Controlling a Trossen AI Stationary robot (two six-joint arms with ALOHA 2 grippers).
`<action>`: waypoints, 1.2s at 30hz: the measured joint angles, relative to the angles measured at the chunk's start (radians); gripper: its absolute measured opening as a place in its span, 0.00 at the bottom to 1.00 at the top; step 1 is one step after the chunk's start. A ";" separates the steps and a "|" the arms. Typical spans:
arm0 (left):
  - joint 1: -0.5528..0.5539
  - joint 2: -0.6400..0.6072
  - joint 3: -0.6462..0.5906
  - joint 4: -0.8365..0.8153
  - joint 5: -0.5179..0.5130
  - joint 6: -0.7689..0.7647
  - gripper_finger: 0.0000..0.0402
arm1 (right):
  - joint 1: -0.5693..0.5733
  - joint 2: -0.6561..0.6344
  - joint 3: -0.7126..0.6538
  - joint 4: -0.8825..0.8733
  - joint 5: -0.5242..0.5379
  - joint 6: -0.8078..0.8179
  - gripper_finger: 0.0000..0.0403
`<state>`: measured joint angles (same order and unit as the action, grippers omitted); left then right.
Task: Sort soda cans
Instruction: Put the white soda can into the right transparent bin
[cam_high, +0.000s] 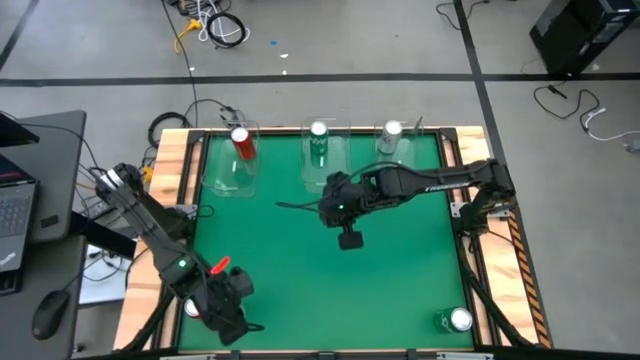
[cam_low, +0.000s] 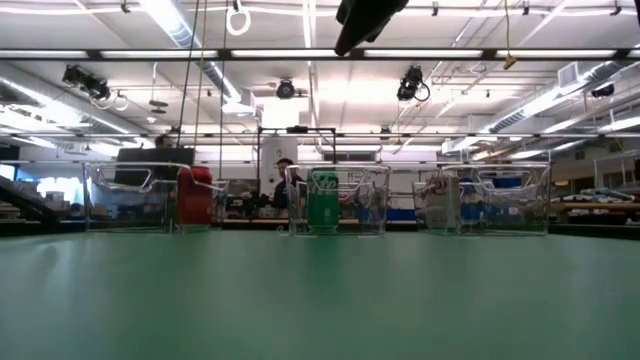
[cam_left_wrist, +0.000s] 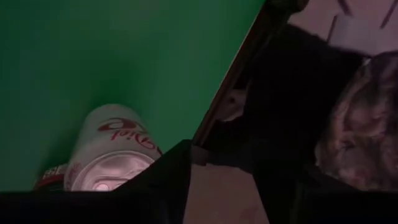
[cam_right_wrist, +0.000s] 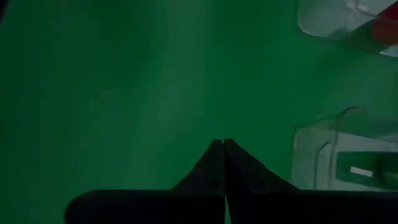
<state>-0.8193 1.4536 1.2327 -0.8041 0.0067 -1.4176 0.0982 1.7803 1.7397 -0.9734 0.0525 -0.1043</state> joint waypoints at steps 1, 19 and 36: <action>-0.003 0.011 0.000 0.000 0.002 0.006 0.44 | 0.004 0.000 -0.010 0.008 0.000 0.003 0.01; 0.012 0.143 0.122 -0.125 0.209 0.047 0.33 | 0.051 0.000 -0.026 0.039 0.010 0.034 0.01; 0.038 0.179 0.317 -0.345 0.171 0.154 0.29 | 0.053 0.000 -0.026 0.017 0.010 0.042 0.01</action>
<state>-0.7813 1.6329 1.5501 -1.1493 0.1780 -1.2636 0.1513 1.7805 1.7134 -0.9560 0.0624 -0.0628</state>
